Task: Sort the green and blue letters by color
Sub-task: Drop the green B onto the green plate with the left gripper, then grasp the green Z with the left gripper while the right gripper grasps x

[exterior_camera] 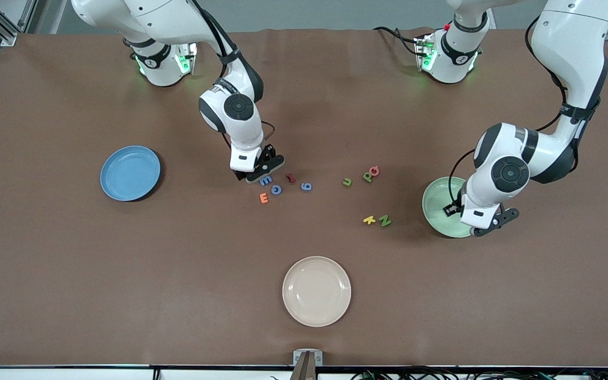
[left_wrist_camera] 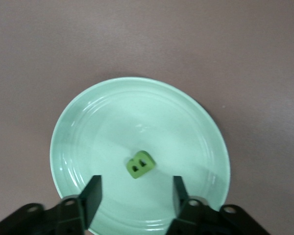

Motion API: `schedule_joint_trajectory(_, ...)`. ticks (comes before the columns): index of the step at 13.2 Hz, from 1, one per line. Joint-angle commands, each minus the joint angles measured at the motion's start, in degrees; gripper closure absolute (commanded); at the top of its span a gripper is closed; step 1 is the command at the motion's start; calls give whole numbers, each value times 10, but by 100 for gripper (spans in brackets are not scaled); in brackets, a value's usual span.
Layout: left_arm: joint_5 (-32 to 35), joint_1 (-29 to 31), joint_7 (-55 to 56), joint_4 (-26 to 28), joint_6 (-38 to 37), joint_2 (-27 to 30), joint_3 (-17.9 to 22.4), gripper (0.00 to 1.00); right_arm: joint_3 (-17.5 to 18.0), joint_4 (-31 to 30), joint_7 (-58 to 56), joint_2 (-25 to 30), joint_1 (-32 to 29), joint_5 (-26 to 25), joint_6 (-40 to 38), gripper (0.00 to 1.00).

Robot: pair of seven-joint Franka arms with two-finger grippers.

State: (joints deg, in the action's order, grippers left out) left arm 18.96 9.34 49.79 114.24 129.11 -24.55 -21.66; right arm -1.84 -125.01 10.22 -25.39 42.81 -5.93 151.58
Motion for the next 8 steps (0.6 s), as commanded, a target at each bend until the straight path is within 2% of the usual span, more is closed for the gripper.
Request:
schedule_joint_trajectory(1,2,-8,25,-7,-6,6,-15,0,4,8,-27,-12,-9,-6,0,18)
schedule_joint_trajectory(4,3,-43,109,-28,-5,-15,-34,1,4,8,-27,-16,-8,-6,6,21)
schedule_joint_trajectory(6,2,-76,167,-68,-3,-60,-34,18,4,8,-28,-17,-7,-7,7,27)
schedule_joint_trajectory(7,4,-92,200,-97,-3,-90,-34,22,4,8,-28,-18,-7,-7,7,30)
schedule_joint_trajectory(8,6,-108,223,-121,-2,-114,-33,21,4,8,-29,-18,-6,-7,7,35)
